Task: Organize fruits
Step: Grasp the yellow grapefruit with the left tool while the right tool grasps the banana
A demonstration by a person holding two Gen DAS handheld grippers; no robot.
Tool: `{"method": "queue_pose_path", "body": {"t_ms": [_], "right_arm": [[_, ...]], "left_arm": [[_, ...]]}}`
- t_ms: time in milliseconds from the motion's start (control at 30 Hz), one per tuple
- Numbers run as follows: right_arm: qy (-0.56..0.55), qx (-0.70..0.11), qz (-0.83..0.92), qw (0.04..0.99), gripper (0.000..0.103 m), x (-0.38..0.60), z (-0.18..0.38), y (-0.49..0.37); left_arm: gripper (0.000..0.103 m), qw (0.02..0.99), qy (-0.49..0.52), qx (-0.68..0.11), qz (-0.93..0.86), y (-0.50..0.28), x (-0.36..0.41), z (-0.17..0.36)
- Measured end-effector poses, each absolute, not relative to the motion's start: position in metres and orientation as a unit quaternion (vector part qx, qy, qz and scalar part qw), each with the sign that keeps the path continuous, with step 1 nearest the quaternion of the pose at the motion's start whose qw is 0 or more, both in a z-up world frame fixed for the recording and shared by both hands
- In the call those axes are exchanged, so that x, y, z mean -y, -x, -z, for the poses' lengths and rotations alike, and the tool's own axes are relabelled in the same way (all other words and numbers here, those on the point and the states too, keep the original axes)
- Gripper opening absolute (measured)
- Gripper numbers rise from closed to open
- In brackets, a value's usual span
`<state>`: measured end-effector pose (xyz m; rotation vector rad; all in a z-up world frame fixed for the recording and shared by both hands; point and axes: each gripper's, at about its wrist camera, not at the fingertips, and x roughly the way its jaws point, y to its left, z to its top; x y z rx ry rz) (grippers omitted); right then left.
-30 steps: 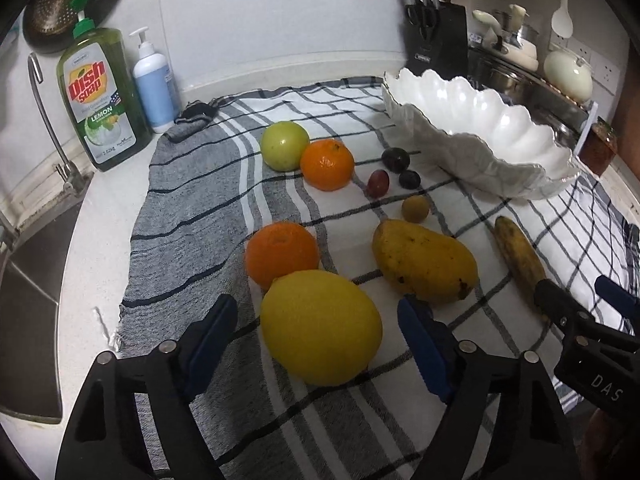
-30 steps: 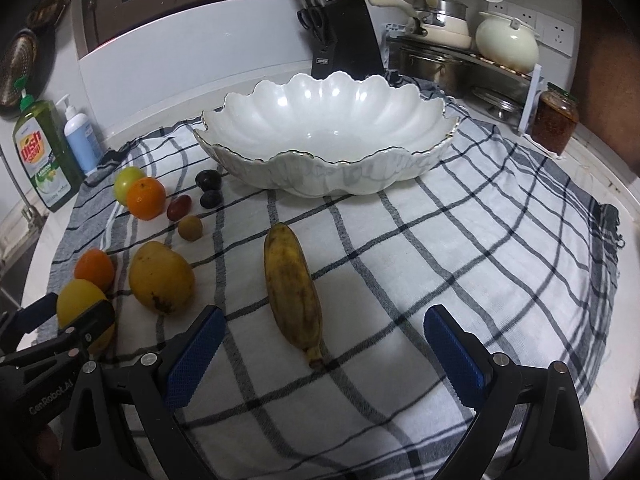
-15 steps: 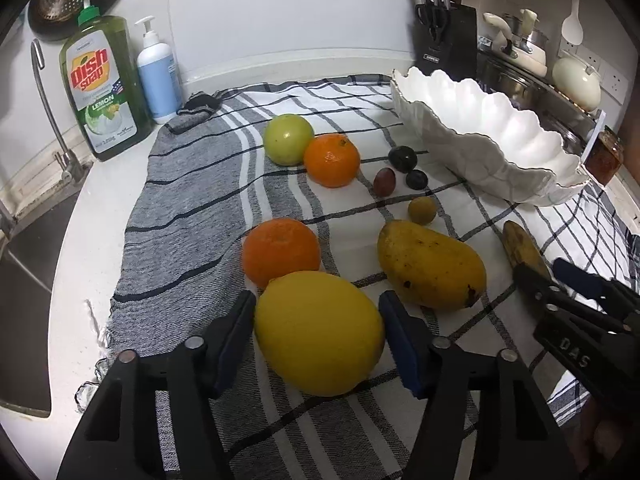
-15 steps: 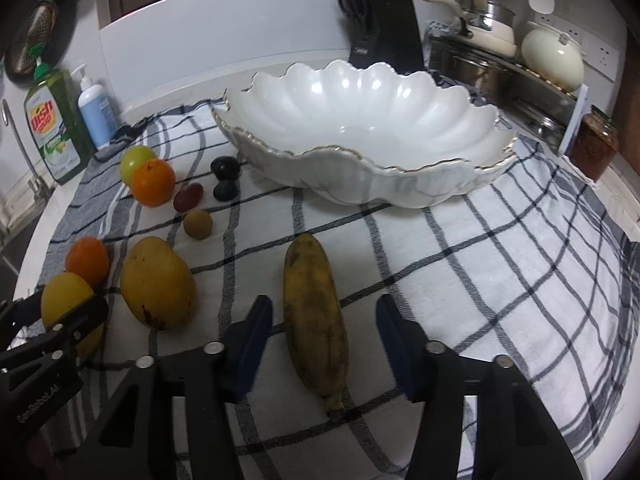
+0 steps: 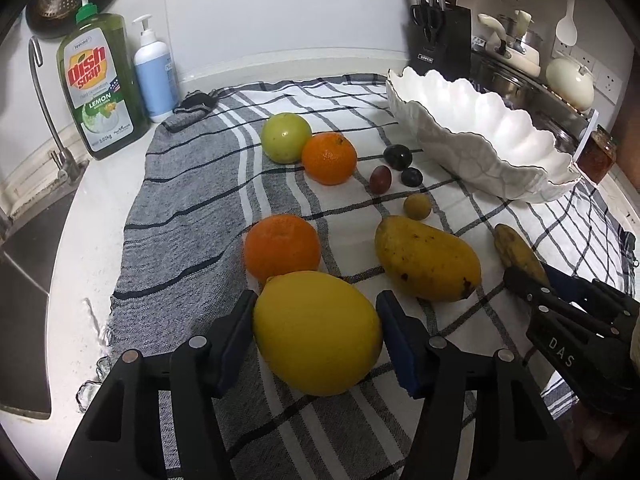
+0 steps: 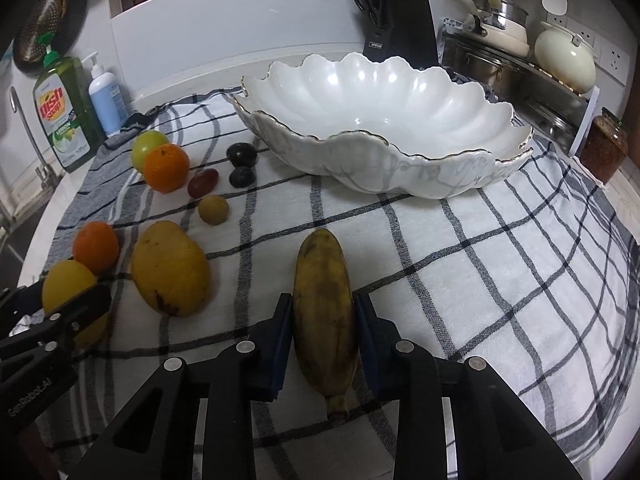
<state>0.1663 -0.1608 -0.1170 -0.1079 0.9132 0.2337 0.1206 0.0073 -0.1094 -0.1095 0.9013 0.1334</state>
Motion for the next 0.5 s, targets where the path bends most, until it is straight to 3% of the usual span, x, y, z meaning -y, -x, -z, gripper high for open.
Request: {"method": "queue_pose_path", "body": {"t_ms": [500], "right_arm": [[0.034,-0.422,-0.116,0.898,0.031,0.166,0.091,-0.15]], "left_arm": [[0.059,0.908,0.039,-0.416,-0.047,-0.107,-0.003,0.085]]}}
